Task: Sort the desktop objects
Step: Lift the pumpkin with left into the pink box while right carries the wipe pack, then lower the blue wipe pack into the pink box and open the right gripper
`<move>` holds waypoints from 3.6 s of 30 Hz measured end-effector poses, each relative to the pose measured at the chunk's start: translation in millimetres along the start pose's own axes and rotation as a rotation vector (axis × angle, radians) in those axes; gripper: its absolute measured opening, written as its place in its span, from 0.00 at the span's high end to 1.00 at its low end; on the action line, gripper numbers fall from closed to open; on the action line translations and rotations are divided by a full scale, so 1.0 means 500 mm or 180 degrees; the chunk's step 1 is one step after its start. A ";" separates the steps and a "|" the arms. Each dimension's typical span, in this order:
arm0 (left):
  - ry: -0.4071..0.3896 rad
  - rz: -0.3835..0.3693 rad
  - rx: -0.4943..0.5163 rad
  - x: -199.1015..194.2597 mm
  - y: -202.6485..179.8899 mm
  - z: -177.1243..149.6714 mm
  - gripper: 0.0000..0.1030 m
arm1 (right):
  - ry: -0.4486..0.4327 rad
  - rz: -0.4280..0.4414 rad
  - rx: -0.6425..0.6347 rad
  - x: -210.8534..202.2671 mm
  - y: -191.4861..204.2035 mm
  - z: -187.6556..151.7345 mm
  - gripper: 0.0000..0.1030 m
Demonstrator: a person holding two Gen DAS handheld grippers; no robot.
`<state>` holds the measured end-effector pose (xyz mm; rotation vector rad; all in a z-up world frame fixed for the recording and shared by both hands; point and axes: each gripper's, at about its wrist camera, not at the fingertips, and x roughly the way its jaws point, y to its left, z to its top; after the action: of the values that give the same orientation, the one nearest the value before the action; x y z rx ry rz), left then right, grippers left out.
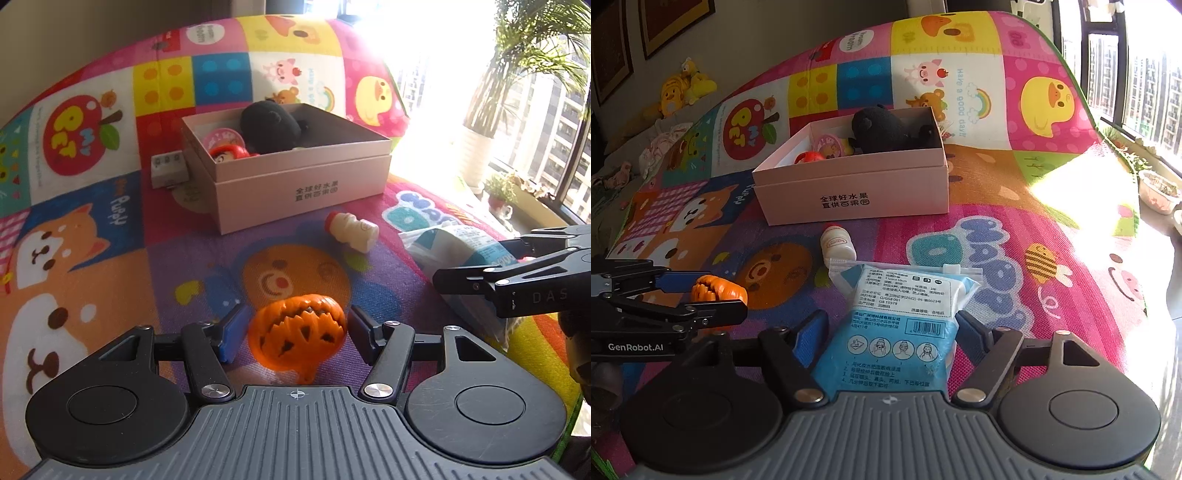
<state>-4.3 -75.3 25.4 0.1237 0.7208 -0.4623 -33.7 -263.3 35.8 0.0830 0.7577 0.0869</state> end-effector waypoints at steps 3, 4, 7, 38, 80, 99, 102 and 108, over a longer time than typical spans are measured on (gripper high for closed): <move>-0.0030 -0.0009 0.0013 -0.008 0.001 0.005 0.37 | 0.0051 0.0090 -0.0096 -0.011 0.004 0.015 0.46; -0.0054 -0.0007 0.0025 -0.009 0.001 0.011 0.37 | -0.0007 0.0103 -0.0149 -0.024 0.005 0.026 0.46; -0.0213 -0.0002 0.0091 -0.016 0.001 0.047 0.39 | -0.0406 0.0054 -0.0185 -0.085 -0.001 0.074 0.46; -0.0021 -0.0169 0.0173 0.107 -0.002 0.060 0.33 | -0.0059 -0.0052 -0.0007 -0.009 -0.006 -0.010 0.35; -0.0827 0.0429 -0.0628 0.030 0.144 0.068 0.07 | -0.0638 0.0205 0.0097 0.018 -0.025 0.304 0.47; -0.0770 0.0124 -0.1115 0.036 0.200 0.022 0.02 | -0.0060 -0.0267 -0.0170 0.224 0.055 0.335 0.26; -0.0780 0.0144 -0.1084 0.036 0.195 0.022 0.02 | -0.0229 -0.0289 -0.0142 0.190 0.050 0.343 0.47; -0.0786 0.0187 -0.1064 0.034 0.192 0.023 0.02 | -0.0218 -0.0219 -0.0146 0.172 0.044 0.335 0.68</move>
<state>56.6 1.3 18.2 -0.2225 0.5411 -0.2893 142.9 -239.3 100.5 0.0163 0.6890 0.0358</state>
